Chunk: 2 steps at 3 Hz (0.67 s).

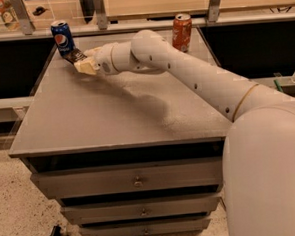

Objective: Move rxbar chocolate near pepsi can

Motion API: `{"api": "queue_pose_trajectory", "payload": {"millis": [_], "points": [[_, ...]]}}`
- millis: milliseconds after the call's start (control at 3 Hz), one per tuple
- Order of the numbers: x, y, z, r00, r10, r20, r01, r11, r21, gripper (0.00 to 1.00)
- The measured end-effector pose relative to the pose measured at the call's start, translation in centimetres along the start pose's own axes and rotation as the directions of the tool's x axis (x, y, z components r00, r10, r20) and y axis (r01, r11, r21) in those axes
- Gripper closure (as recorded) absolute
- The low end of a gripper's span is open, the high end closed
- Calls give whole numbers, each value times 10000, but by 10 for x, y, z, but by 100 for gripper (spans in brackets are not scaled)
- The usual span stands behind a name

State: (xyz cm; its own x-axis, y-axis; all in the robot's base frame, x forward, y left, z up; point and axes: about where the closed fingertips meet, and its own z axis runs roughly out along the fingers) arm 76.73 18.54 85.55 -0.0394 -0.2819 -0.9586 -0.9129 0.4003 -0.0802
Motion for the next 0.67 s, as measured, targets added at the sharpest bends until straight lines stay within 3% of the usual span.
{"api": "queue_pose_trajectory", "payload": {"millis": [667], "points": [[1, -23, 19, 10000, 22, -58, -21, 9998, 201, 100]]}}
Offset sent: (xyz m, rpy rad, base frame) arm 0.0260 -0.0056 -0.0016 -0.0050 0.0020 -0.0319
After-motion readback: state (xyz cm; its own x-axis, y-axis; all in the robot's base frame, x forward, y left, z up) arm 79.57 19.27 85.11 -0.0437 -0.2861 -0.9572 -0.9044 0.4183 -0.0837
